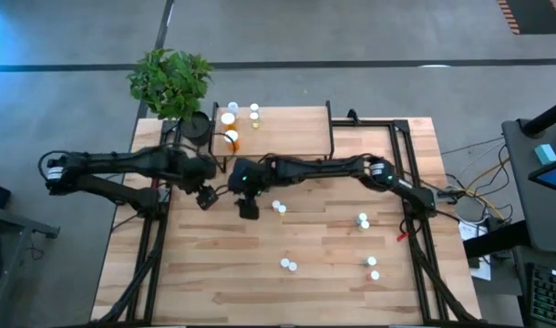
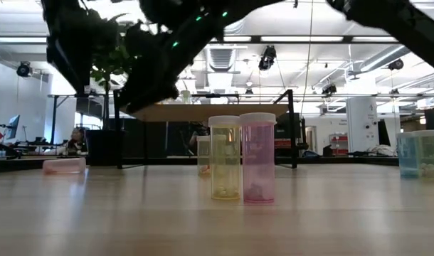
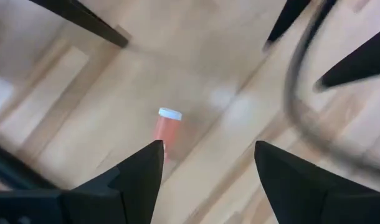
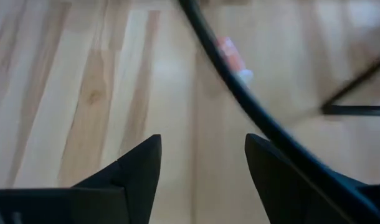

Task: Pick and place medicine bottles onto shelf by color
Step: Put the pink pill bottle on the shelf

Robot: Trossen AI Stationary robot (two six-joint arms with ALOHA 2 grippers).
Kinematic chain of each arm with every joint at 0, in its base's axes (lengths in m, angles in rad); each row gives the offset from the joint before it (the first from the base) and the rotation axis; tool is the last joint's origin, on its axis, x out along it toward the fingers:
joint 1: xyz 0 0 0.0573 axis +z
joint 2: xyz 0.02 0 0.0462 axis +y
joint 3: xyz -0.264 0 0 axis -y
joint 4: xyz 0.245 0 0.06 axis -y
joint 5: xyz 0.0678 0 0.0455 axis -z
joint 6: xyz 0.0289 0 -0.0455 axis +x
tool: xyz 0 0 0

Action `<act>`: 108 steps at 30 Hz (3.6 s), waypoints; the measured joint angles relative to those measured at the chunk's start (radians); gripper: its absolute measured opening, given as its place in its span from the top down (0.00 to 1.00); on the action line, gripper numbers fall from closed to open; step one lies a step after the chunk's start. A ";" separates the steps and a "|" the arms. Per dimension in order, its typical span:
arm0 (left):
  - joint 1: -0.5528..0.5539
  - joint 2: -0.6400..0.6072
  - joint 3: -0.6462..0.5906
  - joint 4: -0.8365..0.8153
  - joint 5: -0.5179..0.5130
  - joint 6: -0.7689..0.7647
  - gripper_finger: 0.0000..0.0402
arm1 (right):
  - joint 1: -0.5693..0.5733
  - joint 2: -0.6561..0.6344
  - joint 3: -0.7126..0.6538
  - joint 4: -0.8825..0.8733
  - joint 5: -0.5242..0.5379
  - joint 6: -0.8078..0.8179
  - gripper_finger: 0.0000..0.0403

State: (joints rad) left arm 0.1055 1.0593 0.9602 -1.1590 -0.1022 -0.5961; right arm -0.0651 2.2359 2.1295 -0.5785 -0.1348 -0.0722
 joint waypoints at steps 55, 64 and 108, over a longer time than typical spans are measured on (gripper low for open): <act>0.019 0.145 0.011 0.573 0.033 -0.004 0.79 | 0.147 -0.826 -0.986 0.688 0.235 0.459 0.47; 0.019 0.018 -0.014 1.019 0.063 0.040 0.79 | 0.146 -0.826 -1.016 0.819 0.274 0.470 0.47; 0.019 0.136 -0.012 1.400 0.299 0.102 0.55 | 0.123 -0.888 -0.990 0.571 0.322 0.330 0.76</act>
State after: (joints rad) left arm 0.1242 1.1957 0.9480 0.2406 0.1967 -0.4943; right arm 0.0582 1.3483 1.1397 -0.0071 0.1867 0.2575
